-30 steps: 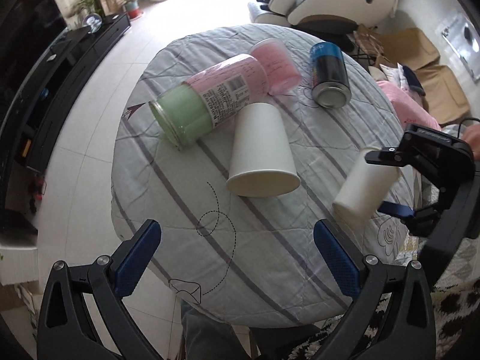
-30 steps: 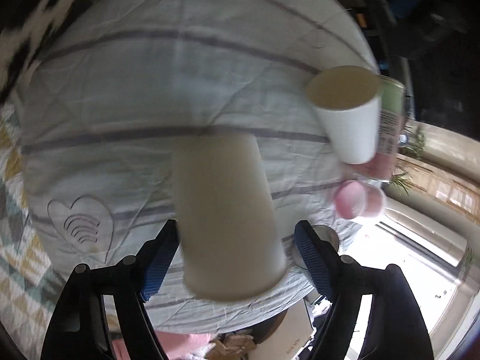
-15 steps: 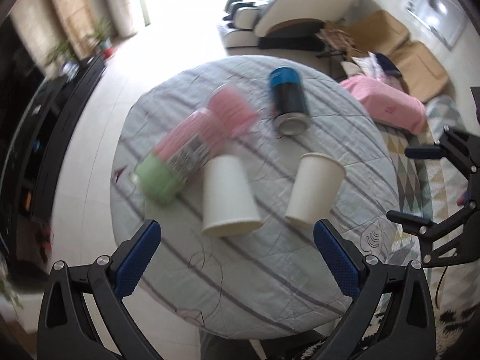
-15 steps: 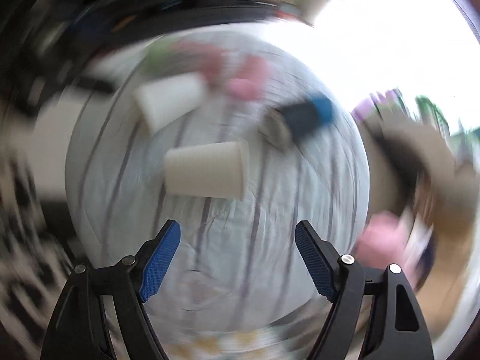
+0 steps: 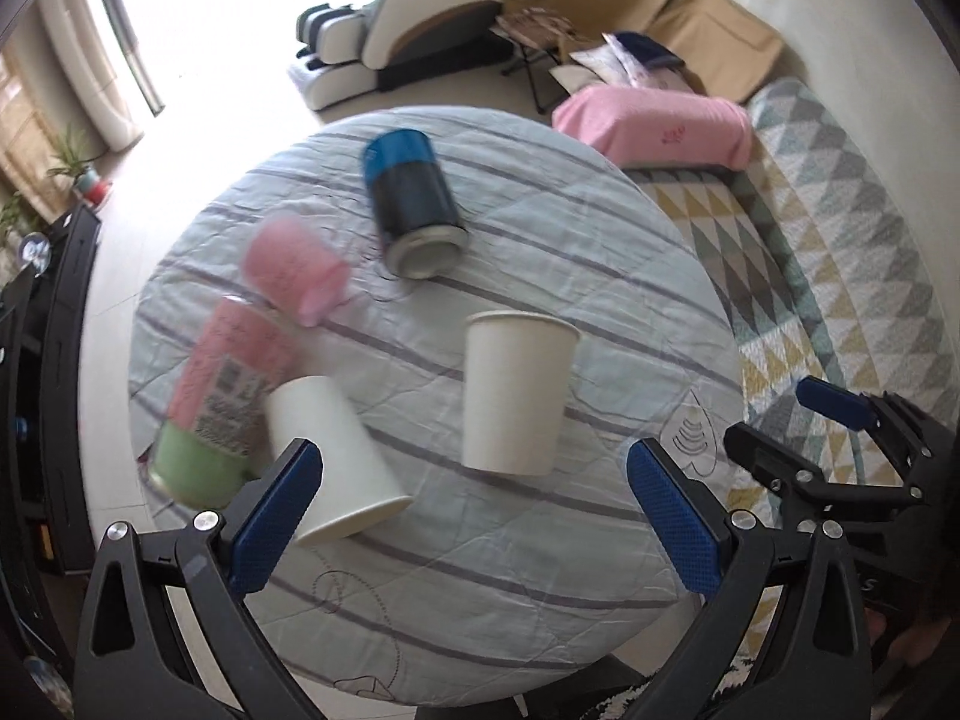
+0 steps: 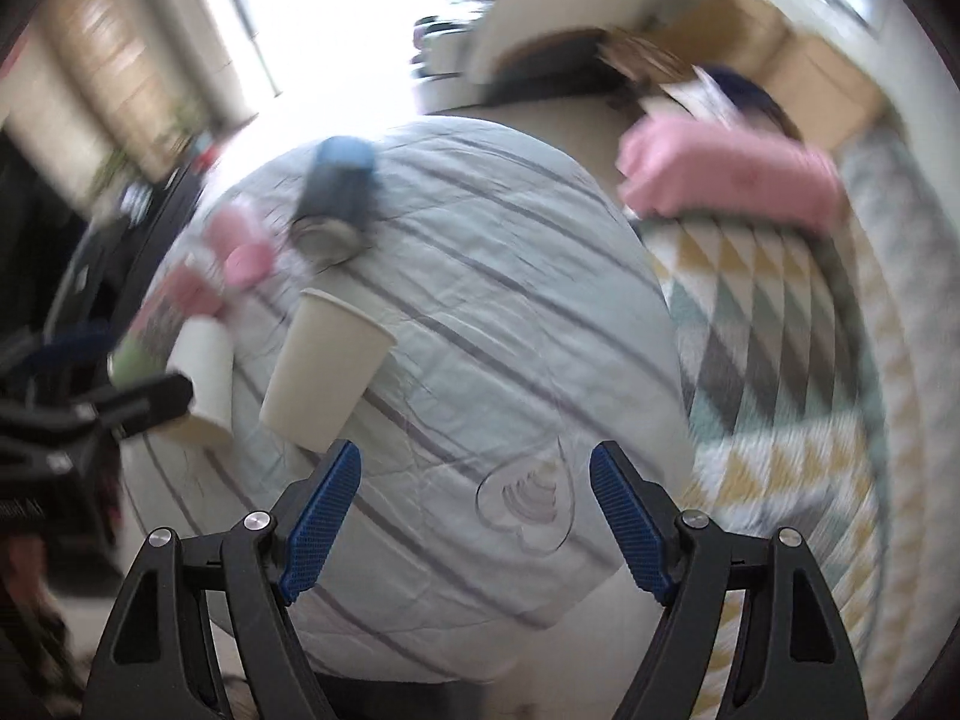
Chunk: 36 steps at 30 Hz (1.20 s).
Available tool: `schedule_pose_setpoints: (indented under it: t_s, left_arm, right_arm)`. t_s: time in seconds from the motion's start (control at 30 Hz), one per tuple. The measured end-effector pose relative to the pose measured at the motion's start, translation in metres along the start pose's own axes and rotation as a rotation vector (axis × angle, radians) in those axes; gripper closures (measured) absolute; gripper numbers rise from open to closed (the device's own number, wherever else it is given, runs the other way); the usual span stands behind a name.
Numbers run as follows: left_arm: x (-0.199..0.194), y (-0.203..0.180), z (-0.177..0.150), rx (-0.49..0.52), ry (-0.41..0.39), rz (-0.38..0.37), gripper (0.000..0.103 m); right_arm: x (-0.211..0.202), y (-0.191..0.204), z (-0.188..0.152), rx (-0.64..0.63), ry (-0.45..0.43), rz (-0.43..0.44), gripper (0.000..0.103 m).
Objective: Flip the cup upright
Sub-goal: 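Lift the white paper cup and rotate it upright with the right gripper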
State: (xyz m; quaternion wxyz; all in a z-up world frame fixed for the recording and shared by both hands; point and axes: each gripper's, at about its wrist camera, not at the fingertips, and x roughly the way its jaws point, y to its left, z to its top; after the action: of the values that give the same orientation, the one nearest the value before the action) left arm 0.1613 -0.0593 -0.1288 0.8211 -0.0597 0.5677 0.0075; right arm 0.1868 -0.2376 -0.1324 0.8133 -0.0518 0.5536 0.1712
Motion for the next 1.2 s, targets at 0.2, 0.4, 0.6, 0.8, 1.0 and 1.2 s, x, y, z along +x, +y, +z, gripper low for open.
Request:
schedule_pose_setpoints:
  t_s: [0.2, 0.4, 0.6, 0.8, 1.0, 1.2]
  left_arm:
    - [0.024, -0.013, 0.006, 0.016, 0.051, -0.013, 0.000]
    - [0.059, -0.022, 0.020, 0.023, 0.110, -0.015, 0.000]
    - [0.091, -0.029, 0.031, 0.054, 0.179, 0.006, 0.000]
    - [0.108, -0.028, 0.036, 0.043, 0.203, 0.013, 0.000]
    - [0.122, -0.024, 0.039, 0.021, 0.237, 0.015, 0.000]
    - [0.129, -0.024, 0.042, 0.031, 0.237, -0.007, 0.033]
  right_arm:
    - [0.001, -0.011, -0.010, 0.073, 0.005, -0.019, 0.023]
    - [0.009, -0.020, -0.012, 0.059, 0.018, -0.020, 0.023]
    - [0.026, -0.038, -0.012, 0.079, 0.074, -0.020, 0.023]
    - [0.046, -0.052, -0.009, 0.083, 0.126, -0.023, 0.023]
    - [0.055, -0.057, -0.008, 0.073, 0.142, -0.024, 0.023]
    - [0.059, -0.060, -0.009, 0.076, 0.160, -0.022, 0.023]
